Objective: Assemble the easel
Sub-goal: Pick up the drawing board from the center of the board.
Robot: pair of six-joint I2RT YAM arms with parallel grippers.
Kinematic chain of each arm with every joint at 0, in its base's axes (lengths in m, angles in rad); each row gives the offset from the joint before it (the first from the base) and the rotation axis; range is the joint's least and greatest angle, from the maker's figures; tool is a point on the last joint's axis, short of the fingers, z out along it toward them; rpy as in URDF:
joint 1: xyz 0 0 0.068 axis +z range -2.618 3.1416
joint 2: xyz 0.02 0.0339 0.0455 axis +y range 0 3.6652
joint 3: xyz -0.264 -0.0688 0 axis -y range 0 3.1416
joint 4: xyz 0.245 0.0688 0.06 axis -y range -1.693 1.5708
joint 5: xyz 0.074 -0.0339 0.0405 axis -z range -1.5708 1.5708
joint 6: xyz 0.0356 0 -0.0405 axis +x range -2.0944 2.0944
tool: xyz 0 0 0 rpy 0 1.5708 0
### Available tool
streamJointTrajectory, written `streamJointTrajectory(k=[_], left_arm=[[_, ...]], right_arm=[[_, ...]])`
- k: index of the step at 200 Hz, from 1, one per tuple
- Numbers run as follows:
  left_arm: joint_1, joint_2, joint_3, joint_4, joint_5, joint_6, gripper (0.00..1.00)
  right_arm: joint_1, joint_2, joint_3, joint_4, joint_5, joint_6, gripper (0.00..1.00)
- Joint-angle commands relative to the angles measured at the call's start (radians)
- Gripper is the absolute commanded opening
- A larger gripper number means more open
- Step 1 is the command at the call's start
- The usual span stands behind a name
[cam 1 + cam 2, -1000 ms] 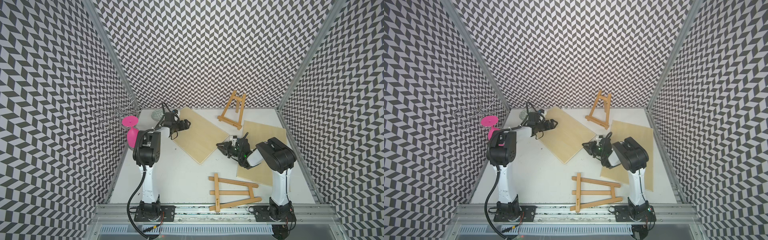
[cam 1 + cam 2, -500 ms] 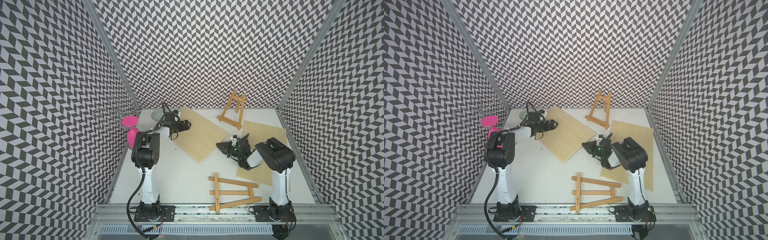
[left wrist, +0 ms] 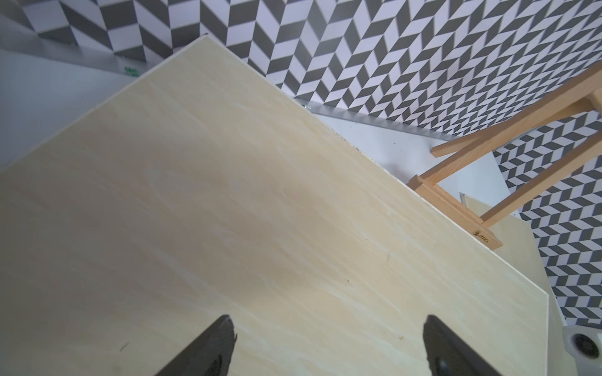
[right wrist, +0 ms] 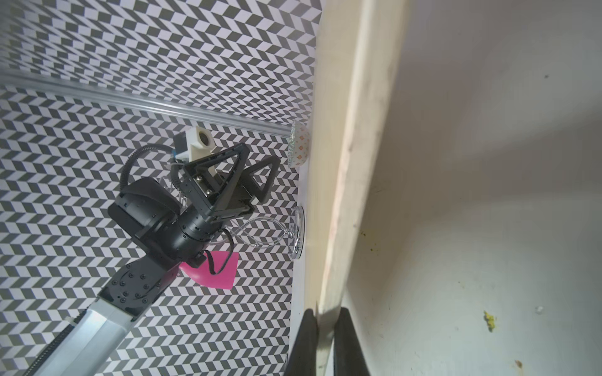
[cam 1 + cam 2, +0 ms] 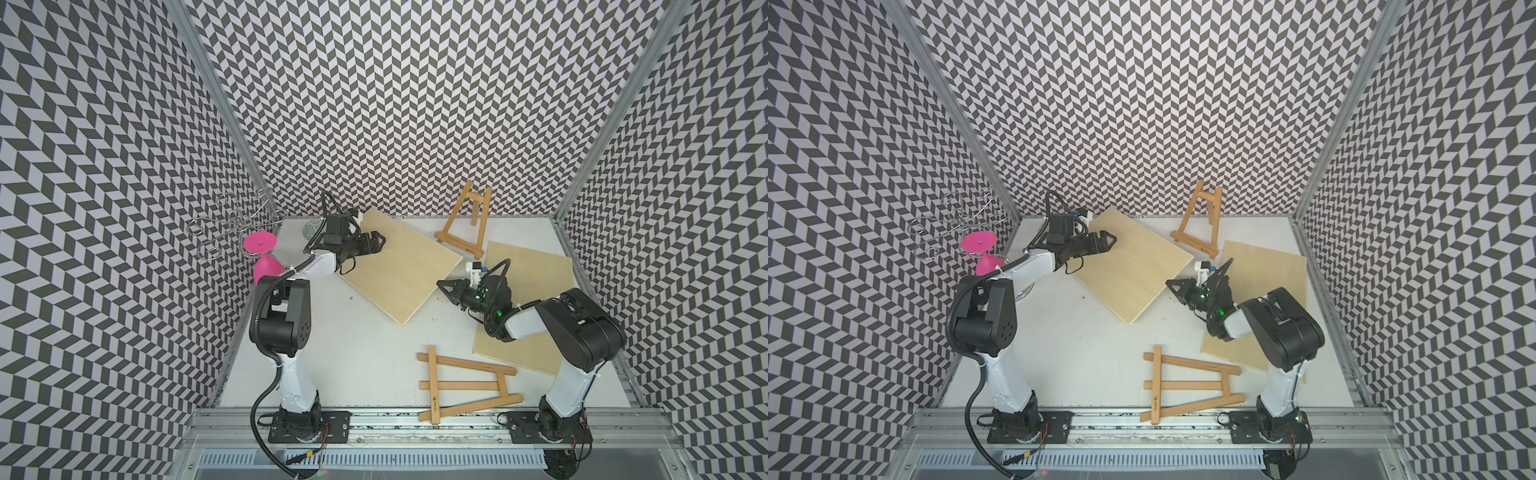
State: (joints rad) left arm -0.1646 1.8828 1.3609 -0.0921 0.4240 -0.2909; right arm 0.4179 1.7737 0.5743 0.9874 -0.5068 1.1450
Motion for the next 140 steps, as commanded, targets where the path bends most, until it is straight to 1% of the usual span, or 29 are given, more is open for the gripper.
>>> streamJointTrajectory(k=[1, 22, 32, 58, 76, 86, 103, 124, 140], left_arm=[[-0.029, -0.050, 0.065, -0.020, 0.000, 0.126, 0.91], [-0.054, -0.085, 0.110, -0.034, -0.029, 0.250, 0.91], [-0.061, -0.108, 0.118, -0.013, -0.018, 0.318, 0.90], [-0.074, -0.191, 0.071, 0.088, 0.088, 0.576, 0.88], [-0.076, -0.235, 0.069, 0.089, 0.190, 0.791, 0.88], [-0.078, -0.243, 0.072, 0.093, 0.212, 0.885, 0.87], [-0.088, -0.222, 0.142, 0.001, 0.219, 1.052, 0.86], [-0.094, -0.169, 0.233, -0.111, 0.254, 1.192, 0.85], [-0.102, -0.128, 0.311, -0.194, 0.251, 1.276, 0.84]], right_arm=[[-0.002, -0.106, -0.002, 0.038, 0.026, -0.188, 0.00], [-0.002, -0.182, -0.010, -0.034, 0.052, -0.287, 0.00], [-0.002, -0.214, -0.011, -0.079, 0.077, -0.334, 0.00], [0.001, -0.285, -0.019, -0.124, 0.107, -0.460, 0.00], [-0.001, -0.315, -0.018, -0.138, 0.118, -0.532, 0.00], [0.000, -0.326, -0.015, -0.143, 0.114, -0.571, 0.00], [0.007, -0.353, -0.019, -0.153, 0.136, -0.641, 0.00], [0.017, -0.375, -0.022, -0.152, 0.145, -0.710, 0.00], [0.029, -0.395, -0.030, -0.153, 0.155, -0.764, 0.00]])
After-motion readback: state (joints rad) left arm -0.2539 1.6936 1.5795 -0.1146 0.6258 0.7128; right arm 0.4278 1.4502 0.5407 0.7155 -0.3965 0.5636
